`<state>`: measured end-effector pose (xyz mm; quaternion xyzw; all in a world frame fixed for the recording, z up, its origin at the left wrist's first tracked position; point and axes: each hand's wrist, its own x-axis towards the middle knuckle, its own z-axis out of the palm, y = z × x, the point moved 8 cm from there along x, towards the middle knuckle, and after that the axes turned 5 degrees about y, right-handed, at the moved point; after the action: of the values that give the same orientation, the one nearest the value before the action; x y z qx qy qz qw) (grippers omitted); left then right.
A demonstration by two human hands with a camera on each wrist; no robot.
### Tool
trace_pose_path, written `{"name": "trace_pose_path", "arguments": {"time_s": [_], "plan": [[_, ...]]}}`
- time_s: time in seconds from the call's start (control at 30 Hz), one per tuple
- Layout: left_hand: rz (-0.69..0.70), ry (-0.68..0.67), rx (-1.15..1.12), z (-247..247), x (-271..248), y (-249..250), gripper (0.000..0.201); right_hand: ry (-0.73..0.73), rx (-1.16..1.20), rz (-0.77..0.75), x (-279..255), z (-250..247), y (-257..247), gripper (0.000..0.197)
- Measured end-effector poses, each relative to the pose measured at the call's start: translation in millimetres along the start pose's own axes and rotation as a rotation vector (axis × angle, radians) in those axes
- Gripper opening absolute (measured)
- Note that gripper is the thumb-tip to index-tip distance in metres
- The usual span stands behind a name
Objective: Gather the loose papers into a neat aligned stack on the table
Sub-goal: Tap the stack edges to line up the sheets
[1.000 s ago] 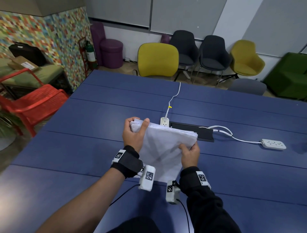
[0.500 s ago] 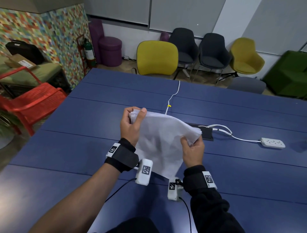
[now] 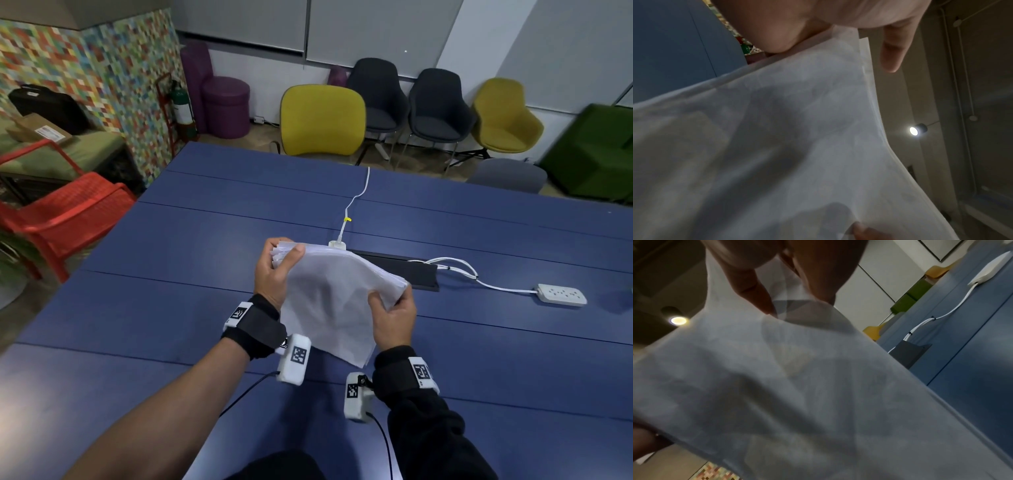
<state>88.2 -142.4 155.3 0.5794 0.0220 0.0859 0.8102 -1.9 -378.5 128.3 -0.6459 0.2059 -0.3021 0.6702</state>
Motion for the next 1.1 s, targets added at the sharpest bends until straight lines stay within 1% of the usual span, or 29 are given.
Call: {"name": "trace_pose_path", "arguments": {"time_s": [0.07,0.17,0.23,0.4,0.73,0.9,0.97,1.0,1.03,1.1], "plan": [[-0.012,-0.004,0.048,2,1,-2,0.039,0.012,-0.004,0.018,1,-1,4,0.033],[-0.032,0.058,0.107,3,2,-5,0.035,0.028,-0.019,0.027,1,2,8,0.032],[-0.024,0.103,0.119,5,4,-6,0.031,0.037,-0.015,0.027,1,3,7,0.034],[0.007,0.140,0.124,8,6,-4,0.027,0.054,-0.004,0.028,2,1,6,0.039],[-0.001,0.160,0.102,7,10,-6,0.022,0.064,0.010,0.035,5,-1,7,0.037],[-0.031,0.183,0.056,2,15,-11,0.008,0.053,-0.010,0.044,6,0,10,0.033],[-0.010,0.155,0.052,3,17,-7,0.004,0.057,-0.004,0.062,7,-1,14,0.029],[-0.009,0.121,0.037,3,18,-6,0.008,0.058,-0.002,0.072,8,-2,15,0.028],[-0.015,0.077,0.023,3,20,-6,0.018,0.055,-0.002,0.079,9,-2,16,0.027],[-0.041,-0.019,0.034,2,24,-6,0.048,0.035,-0.003,0.073,11,-3,12,0.025]]}}
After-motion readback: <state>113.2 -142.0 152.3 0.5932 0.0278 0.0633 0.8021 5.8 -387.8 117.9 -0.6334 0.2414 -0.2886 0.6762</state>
